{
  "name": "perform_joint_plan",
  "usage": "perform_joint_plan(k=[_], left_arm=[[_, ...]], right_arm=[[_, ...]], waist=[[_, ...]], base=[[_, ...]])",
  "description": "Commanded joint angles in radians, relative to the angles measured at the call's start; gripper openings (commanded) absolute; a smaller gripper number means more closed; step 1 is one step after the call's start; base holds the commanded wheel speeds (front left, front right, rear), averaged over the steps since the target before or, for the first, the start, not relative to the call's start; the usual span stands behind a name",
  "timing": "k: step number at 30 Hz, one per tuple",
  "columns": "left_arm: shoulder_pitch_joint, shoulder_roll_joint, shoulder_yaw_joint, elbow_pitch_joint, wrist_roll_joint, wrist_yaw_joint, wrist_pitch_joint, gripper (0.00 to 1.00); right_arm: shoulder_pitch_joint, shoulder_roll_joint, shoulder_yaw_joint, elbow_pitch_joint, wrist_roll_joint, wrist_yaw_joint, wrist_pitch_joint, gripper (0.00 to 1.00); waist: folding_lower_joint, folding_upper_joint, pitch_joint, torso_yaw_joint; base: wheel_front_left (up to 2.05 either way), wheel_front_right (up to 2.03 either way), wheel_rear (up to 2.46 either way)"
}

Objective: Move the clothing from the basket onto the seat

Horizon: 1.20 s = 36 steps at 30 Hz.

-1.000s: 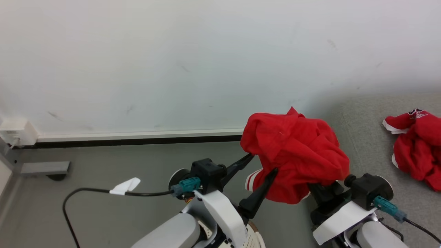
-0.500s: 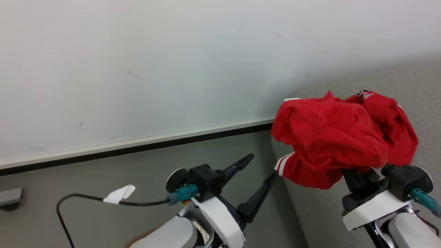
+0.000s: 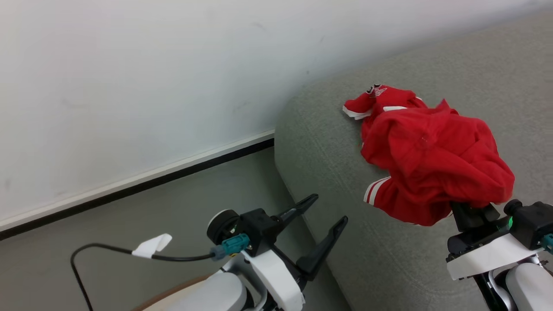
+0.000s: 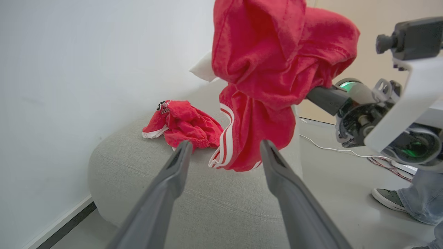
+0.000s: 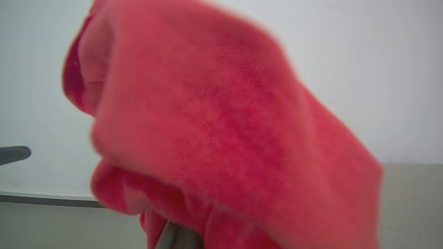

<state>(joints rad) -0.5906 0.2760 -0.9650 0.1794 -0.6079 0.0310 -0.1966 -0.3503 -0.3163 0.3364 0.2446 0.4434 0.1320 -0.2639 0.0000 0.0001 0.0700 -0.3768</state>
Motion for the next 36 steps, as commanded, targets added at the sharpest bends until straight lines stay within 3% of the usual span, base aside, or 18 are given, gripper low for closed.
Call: perform_joint_plan(k=[1,9,19,28,36], left_arm=[[-0.006,0.007,-0.002,0.004,0.015,-0.004,-0.007,1.00],[-0.016,-0.003,-0.011,0.027,0.017,-0.011,-0.011,1.00],[-0.031,-0.006,-0.025,0.035,0.018,-0.018,-0.004,1.00],[-0.074,0.014,-0.025,0.011,0.029,-0.012,0.022,1.00],[-0.157,0.044,-0.023,-0.038,0.069,-0.008,0.071,1.00]], right_arm=[[0.005,-0.001,-0.009,-0.007,-0.002,-0.002,0.000,0.00],[0.022,0.014,-0.034,-0.022,-0.007,-0.002,-0.001,0.00],[0.024,0.023,-0.057,-0.035,-0.011,-0.002,-0.001,0.00],[-0.058,0.010,-0.123,-0.036,0.021,-0.002,0.000,0.00],[-0.183,-0.053,-0.262,-0.009,0.076,-0.002,0.000,0.00]], waist=[[0.0000,-0.0001,0.018,-0.044],[0.0000,-0.0001,0.038,-0.113],[0.0000,-0.0001,0.058,-0.122],[0.0000,-0.0001,0.168,-0.063],[0.0000,-0.0001,0.356,0.052]], base=[[0.00,0.00,0.00],[0.00,0.00,0.00],[0.00,0.00,0.00],[0.00,0.00,0.00],[0.00,0.00,0.00]])
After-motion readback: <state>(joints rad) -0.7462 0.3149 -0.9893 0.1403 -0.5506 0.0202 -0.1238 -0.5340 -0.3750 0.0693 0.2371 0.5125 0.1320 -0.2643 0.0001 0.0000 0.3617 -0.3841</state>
